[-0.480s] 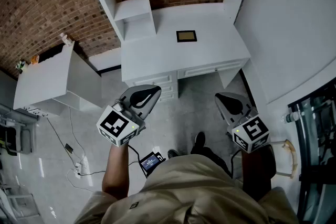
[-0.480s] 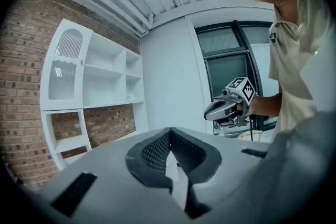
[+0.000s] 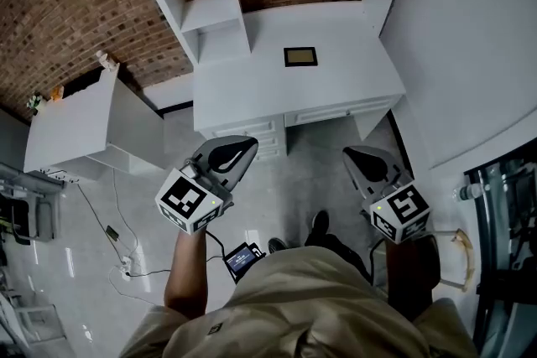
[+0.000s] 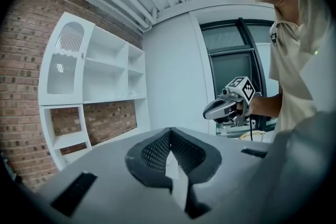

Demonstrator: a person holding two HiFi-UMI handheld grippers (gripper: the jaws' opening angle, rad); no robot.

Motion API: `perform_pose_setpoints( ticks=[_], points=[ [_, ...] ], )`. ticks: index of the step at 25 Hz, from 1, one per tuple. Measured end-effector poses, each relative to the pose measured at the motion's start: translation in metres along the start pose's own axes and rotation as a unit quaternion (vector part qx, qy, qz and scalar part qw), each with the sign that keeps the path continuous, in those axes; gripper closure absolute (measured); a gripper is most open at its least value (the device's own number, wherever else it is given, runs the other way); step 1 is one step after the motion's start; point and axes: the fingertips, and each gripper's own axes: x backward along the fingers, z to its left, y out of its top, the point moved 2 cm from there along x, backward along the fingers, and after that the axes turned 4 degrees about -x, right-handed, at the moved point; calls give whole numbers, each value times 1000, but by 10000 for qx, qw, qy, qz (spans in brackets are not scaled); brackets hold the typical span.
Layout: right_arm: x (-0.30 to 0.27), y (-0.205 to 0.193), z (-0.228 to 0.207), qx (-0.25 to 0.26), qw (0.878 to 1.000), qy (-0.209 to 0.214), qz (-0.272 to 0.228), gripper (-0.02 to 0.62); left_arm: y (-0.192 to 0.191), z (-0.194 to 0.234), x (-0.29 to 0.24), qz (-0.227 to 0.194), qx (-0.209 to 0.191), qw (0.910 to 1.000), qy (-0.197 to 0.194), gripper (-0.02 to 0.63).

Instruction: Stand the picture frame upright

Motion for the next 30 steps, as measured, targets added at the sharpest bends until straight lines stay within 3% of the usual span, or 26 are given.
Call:
perform_pose_setpoints(
  ticks=[6, 17, 22, 30],
  points=[
    [-7, 3, -41, -217, 9996, 117, -167, 592, 1, 9, -42, 111, 41, 9999, 1, 598],
    [-12, -4, -163, -343, 9988, 291, -211, 591, 7, 25, -155, 323, 126, 9991, 252, 598],
    [-18, -5, -195, -395, 9983, 371, -199, 591, 10, 30, -186, 414, 149, 9988, 229, 598],
    [-59, -10, -232, -511, 9982, 312, 69, 591, -9, 75, -223, 412, 382, 9983, 138, 598]
  ],
)
